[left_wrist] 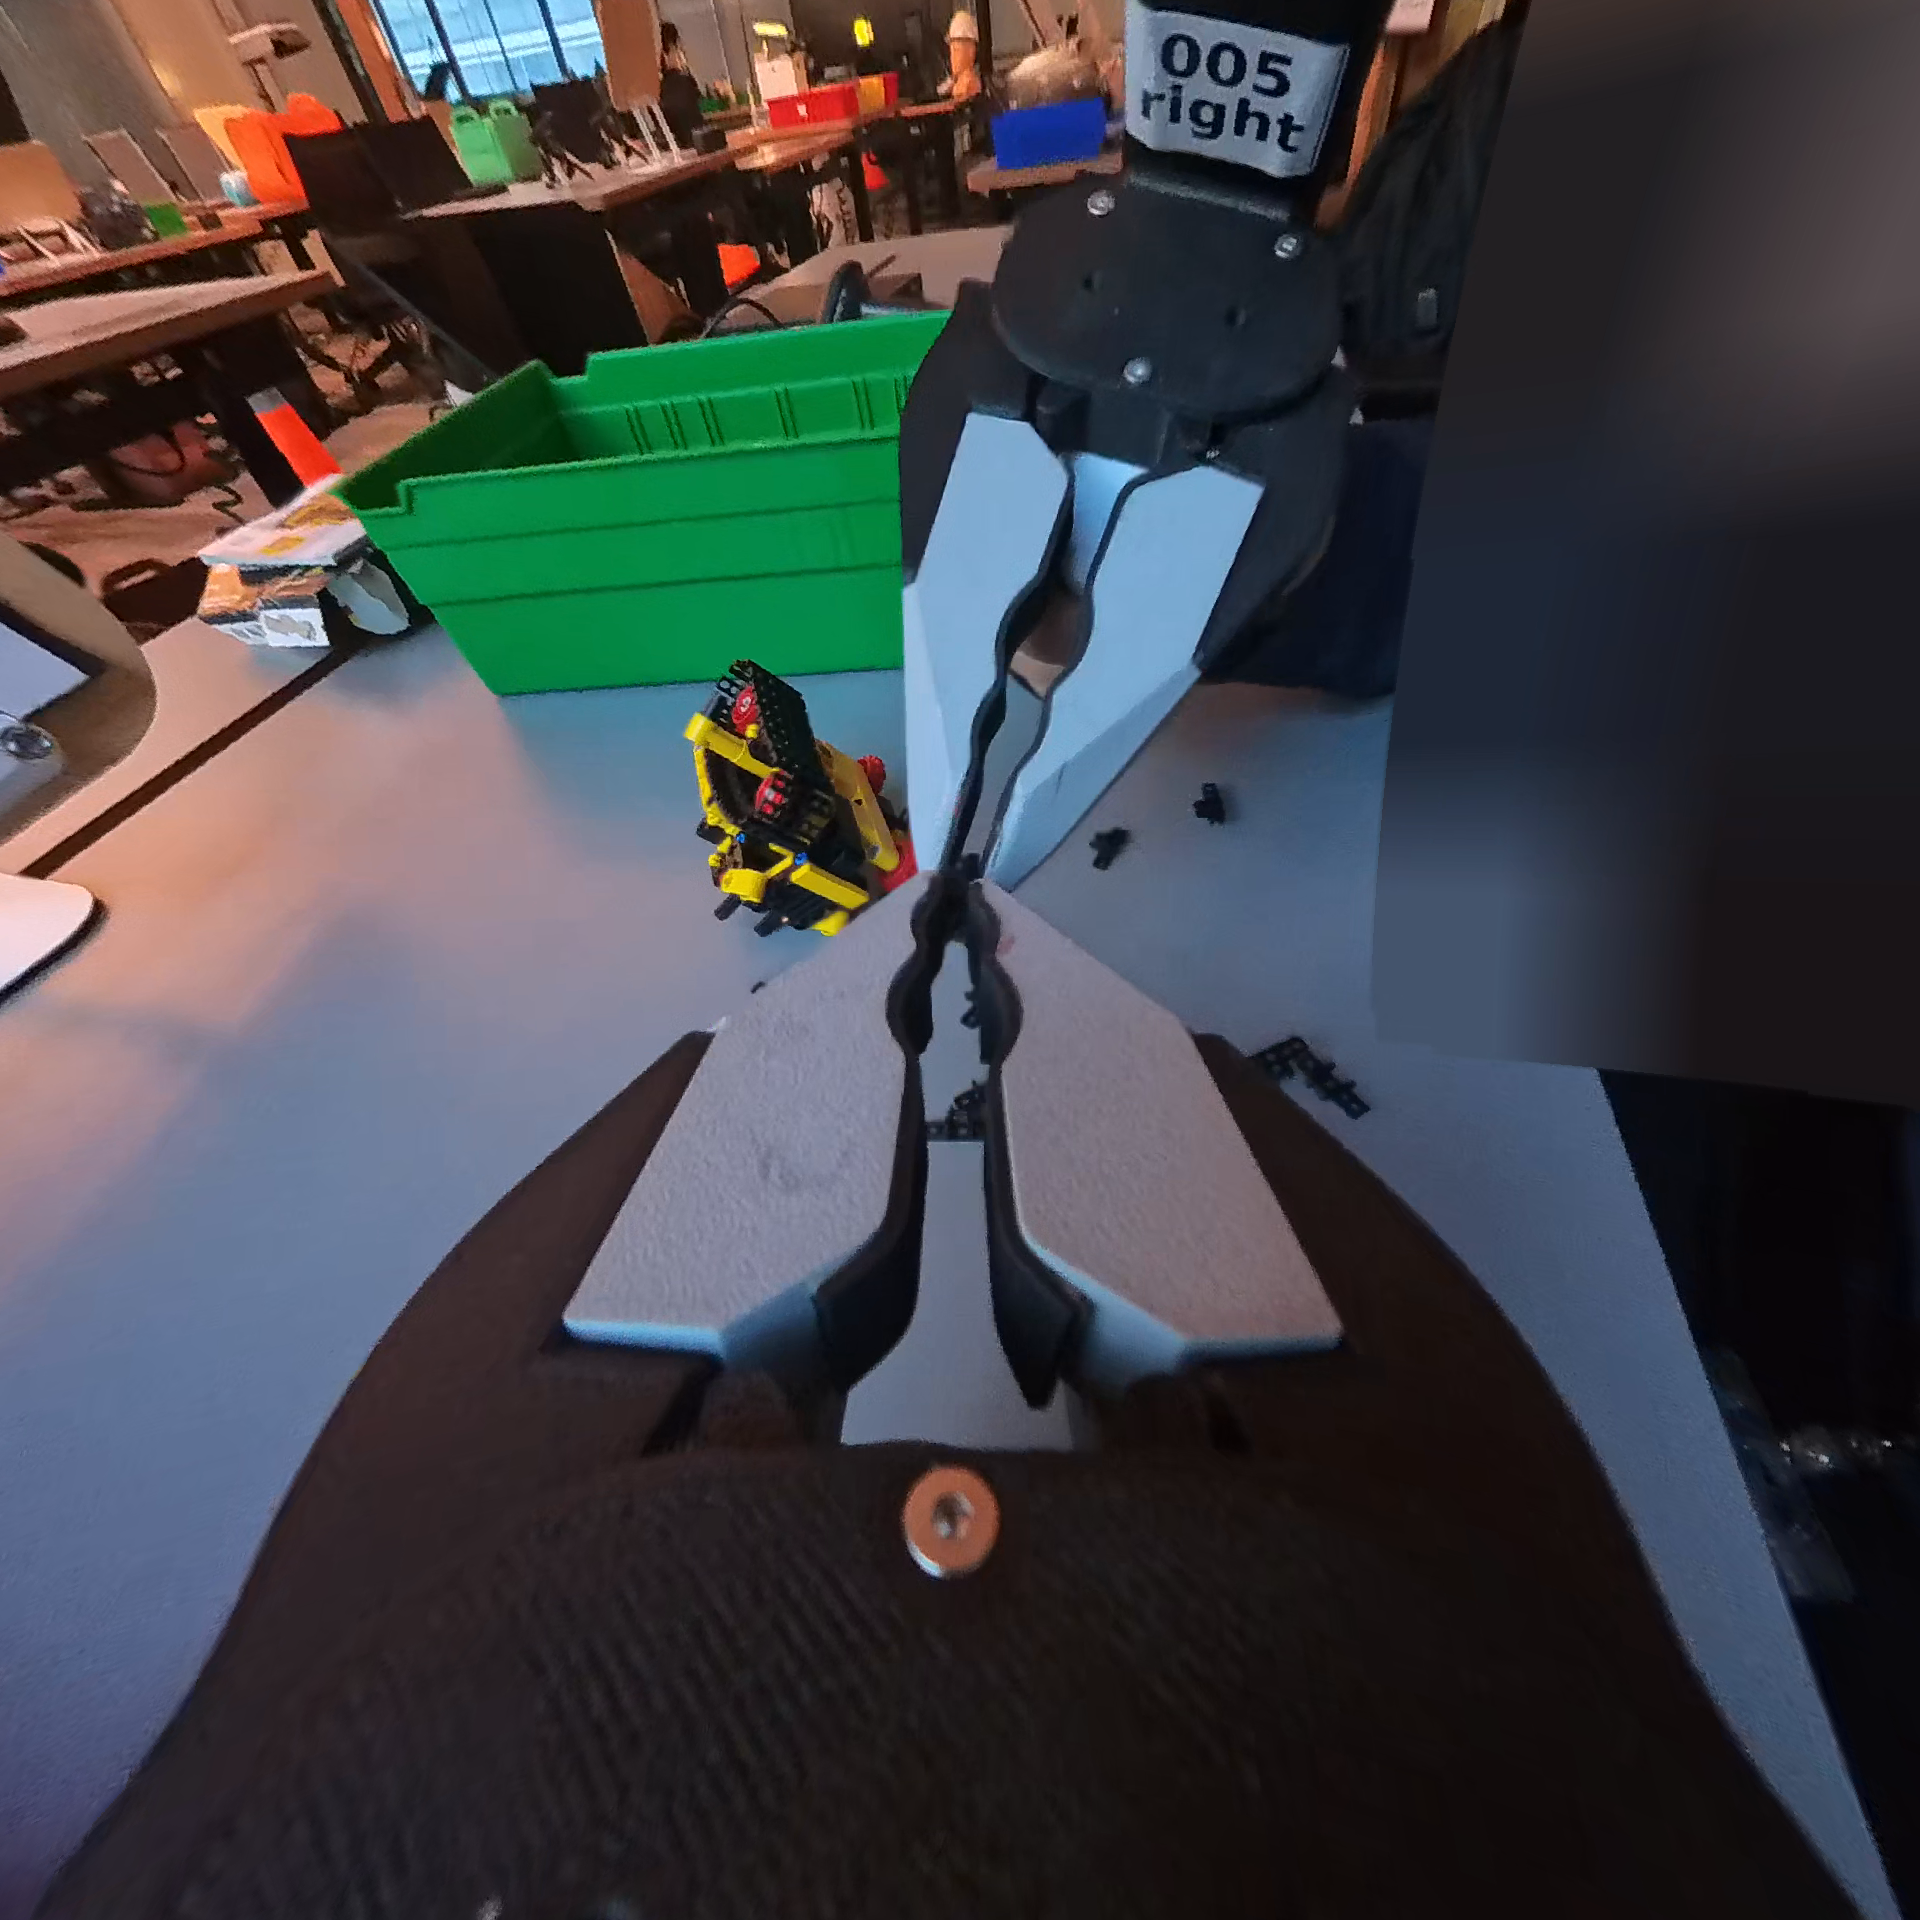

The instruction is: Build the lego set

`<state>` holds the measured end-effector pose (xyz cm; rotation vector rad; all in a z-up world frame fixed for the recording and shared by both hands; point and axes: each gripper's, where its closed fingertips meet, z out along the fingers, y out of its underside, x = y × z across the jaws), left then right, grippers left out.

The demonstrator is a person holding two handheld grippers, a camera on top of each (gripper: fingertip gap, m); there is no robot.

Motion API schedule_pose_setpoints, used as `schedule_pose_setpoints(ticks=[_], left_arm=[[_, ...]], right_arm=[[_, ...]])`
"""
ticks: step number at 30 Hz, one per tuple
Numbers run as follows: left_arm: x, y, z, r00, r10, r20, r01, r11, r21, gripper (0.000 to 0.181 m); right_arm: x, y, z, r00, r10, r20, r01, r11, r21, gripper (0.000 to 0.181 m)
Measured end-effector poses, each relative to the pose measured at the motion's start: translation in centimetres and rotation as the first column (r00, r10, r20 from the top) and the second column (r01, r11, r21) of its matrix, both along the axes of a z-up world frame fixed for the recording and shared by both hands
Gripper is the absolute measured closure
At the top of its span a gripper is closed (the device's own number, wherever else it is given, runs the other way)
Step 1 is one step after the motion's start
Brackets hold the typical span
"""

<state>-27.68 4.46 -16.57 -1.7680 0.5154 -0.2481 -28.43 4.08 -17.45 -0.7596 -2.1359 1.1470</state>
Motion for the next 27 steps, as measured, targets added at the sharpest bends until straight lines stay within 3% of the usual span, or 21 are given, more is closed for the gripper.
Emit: schedule_pose_setpoints(ticks=[2,5,11,17,20,25,27], left_arm=[[-0.3,0.1,-0.3,1.0,0.008,0.02,-0.007,1.0,-0.026,0.172],[-0.1,0.0,-0.4,1.0,-0.004,0.001,0.004,1.0,-0.019,0.179],[0.3,0.0,-0.1,1.0,-0.017,0.002,0.017,1.0,-0.003,0.174],[0.1,-0.1,0.1,1.0,-0.008,-0.006,0.008,1.0,0.002,0.18],[0.2,-0.1,-0.2,0.999,-0.007,-0.035,0.006,1.0,-0.008,0.181],[0.3,-0.2,0.0,0.998,-0.004,-0.056,0.005,1.0,0.003,0.181],[0.1,-0.1,0.3,0.999,0.002,-0.052,-0.001,1.0,0.019,0.181]], right_arm=[[0.1,0.0,0.7,1.0,0.01,0.004,-0.01,0.997,-0.07,0.179],[0.5,-0.3,1.4,0.999,0.048,0.024,-0.044,0.987,-0.152,0.179],[0.5,-0.2,0.9,0.998,0.042,0.042,-0.036,0.99,-0.136,0.179],[0.4,-0.3,0.9,0.998,0.043,0.044,-0.036,0.988,-0.147,0.179],[0.4,-0.3,1.5,0.999,0.044,0.012,-0.042,0.986,-0.16,0.165],[0.5,-0.7,1.0,0.999,0.054,0.009,-0.053,0.992,-0.118,0.178],[0.3,-0.5,1.6,0.999,0.038,0.002,-0.037,0.984,-0.172,0.179]])
